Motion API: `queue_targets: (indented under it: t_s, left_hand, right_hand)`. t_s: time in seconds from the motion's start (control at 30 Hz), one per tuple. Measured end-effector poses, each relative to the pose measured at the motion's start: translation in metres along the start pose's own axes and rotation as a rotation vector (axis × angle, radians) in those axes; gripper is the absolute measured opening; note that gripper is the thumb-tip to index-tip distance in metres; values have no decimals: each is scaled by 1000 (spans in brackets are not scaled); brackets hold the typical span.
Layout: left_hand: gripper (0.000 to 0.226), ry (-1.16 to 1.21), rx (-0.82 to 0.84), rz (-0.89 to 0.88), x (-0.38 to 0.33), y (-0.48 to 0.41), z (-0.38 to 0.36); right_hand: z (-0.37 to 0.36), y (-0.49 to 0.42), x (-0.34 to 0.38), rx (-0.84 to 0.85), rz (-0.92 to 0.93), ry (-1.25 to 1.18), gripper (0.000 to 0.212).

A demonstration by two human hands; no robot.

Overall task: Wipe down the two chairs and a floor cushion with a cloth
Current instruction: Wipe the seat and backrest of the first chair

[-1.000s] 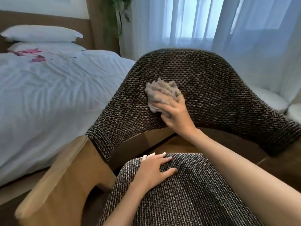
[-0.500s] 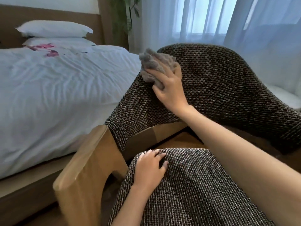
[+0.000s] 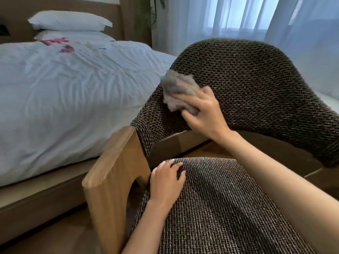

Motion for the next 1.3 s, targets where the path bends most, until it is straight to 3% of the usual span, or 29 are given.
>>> queue_targets:
  t_s: [0.2,0.33,0.4,0.53,0.7,0.77,0.87,0.97,1.07,1.2,1.3]
  left_hand:
    - [43,17,-10,20,5,7,3]
    - [44,6,-1,12,4,10,4]
    - [44,3,10,17,4,12,4]
    - [45,-8,46,30,7,12,0]
    - [45,-30,59,20,7,16,-3]
    - [44,-33,43,8,4,14,1]
    - [42,-53,45,0,-1,14,3]
    - [43,-98,70,-16,-8,12,-4]
    - [43,-100,127,-53,-27,5,-18]
    - [43,-70,173,-117,-58,-8,-38]
    - [42,-37,174,-147,-70,-17,-49]
  right_hand:
    - [-35,26,-4,-96,-256,-100,41]
    - [-39,74,-24,131,-390,-91,36]
    - [-27,74,-20,187,-374,-80,40]
    - [-8,27,34,31,-140,-153,44]
    - [-29,41,45,10,-242,-242,36]
    - [-31,57,38,89,-264,-243,33]
    - [-27,77,20,260,-303,-166,34]
    - [23,67,-6,61,-354,-88,44]
    - [70,33,-35,-80,-356,103,41]
    - [100,-16,-69,-95,-305,303,38]
    - [87,-34,-91,16,-288,484,42]
Point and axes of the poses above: each hand's wrist, its own y-axis away from the middle knuckle, its own z-axis out of the back of the hand, x = y × z, the point moved 10 cm from there along -y, towards the middle knuckle, and after that the axes turned 2 degrees about -x, right-handed, at the moved point
